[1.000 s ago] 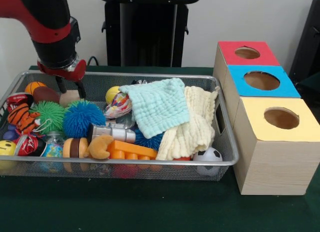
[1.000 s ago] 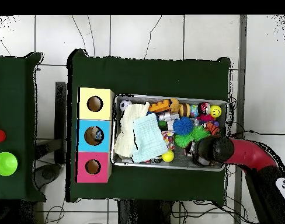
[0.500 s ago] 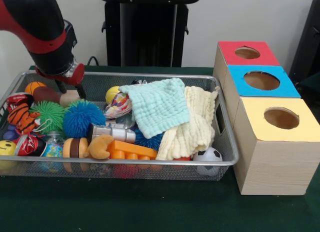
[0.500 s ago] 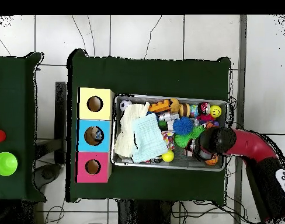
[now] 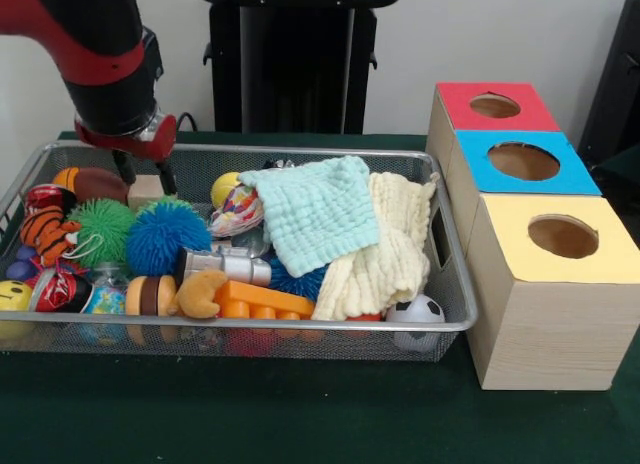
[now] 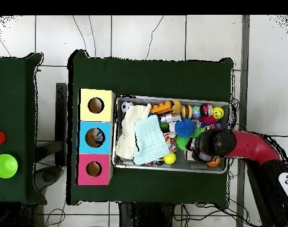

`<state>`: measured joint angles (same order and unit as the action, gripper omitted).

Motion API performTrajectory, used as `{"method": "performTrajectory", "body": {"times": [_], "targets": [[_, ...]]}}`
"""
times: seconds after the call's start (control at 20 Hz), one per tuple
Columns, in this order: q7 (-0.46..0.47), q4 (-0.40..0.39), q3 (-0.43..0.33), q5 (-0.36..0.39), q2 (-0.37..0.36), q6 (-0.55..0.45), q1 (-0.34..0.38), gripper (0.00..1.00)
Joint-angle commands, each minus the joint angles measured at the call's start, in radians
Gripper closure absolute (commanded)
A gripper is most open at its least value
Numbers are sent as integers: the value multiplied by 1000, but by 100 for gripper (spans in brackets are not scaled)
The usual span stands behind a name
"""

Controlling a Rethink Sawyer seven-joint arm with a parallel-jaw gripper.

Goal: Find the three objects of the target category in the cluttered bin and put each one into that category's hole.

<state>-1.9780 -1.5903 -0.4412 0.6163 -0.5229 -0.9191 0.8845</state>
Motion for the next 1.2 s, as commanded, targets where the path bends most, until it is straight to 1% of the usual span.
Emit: {"method": "performTrajectory", "body": {"times": [0.05, 0.1, 0.2, 0.35, 0.45, 0.5, 0.6, 0.8, 0.9, 0.95, 1.0, 1.2], "targets": [[107, -102, -97, -65, -180, 3, -55, 0], [104, -111, -100, -92, -203, -22, -57, 0], [103, -122, -100, -116, -234, -41, -62, 0], [111, -108, -90, -132, -246, -69, -76, 0], [114, -74, -79, -118, -220, -63, -93, 0], [115, -47, -75, -110, -181, -51, -99, 0], [111, -17, -66, -104, -142, -30, -106, 0], [99, 31, -52, -81, -101, 24, -116, 0], [123, 82, -52, -32, -74, 72, -125, 0], [139, 106, -55, -18, -61, 75, -129, 0], [159, 149, -55, 3, -35, 79, -137, 0], [209, 247, -65, 52, 6, 75, -157, 0]]}}
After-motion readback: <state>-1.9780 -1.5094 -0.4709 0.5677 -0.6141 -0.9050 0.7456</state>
